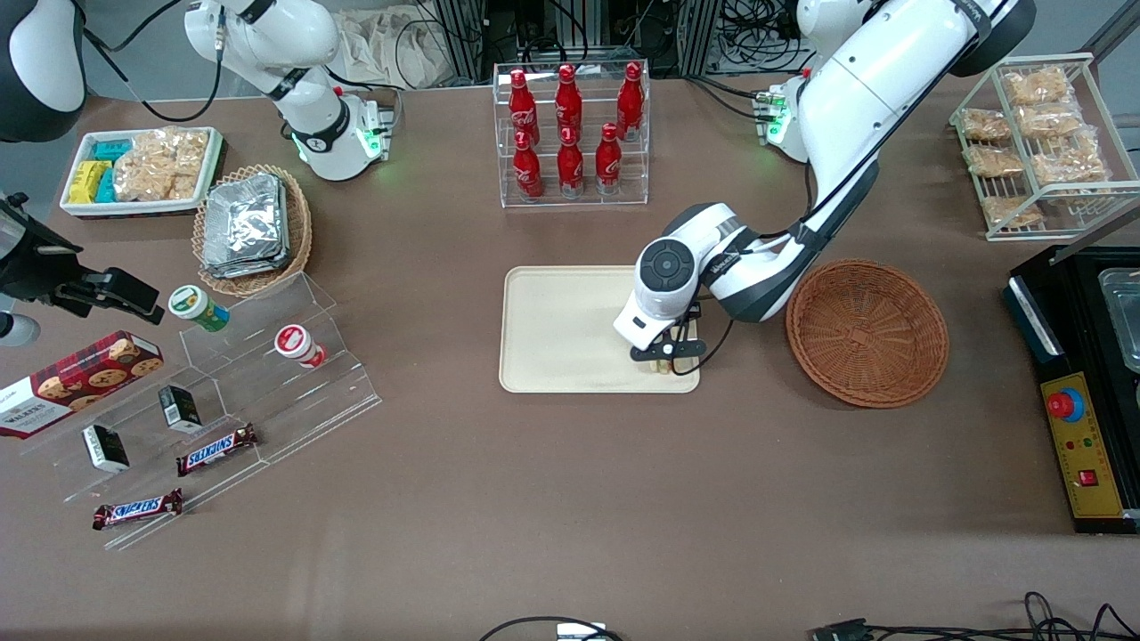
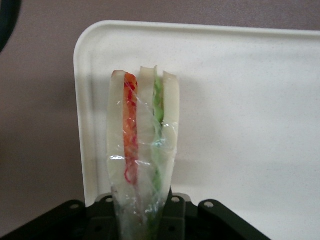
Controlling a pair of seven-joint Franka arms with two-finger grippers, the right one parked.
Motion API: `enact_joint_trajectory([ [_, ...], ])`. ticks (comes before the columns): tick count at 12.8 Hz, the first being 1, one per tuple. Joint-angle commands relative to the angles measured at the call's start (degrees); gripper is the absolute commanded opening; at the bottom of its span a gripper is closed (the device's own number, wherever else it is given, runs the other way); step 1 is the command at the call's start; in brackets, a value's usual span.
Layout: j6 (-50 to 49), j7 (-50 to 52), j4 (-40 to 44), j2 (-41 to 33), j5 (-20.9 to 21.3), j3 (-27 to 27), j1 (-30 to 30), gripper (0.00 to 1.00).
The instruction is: Place sandwich from basket to tray
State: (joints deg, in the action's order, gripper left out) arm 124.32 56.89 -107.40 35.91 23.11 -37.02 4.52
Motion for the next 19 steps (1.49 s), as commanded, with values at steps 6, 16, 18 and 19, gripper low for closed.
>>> enact_joint_trajectory([
  [6,-1.9,1.9,0.6,-0.9,1.1,-0.4,-0.4,1.00],
  [16,-23.9,-17.6,2.6,-30.6,-16.8,8.9,-3.8,1.00],
  [18,-27.7,-26.9,0.7,-37.4,-18.5,16.1,-3.6,1.00],
  [19,-28.4,-31.9,-0.5,-40.4,-19.7,20.1,-3.4,1.00],
])
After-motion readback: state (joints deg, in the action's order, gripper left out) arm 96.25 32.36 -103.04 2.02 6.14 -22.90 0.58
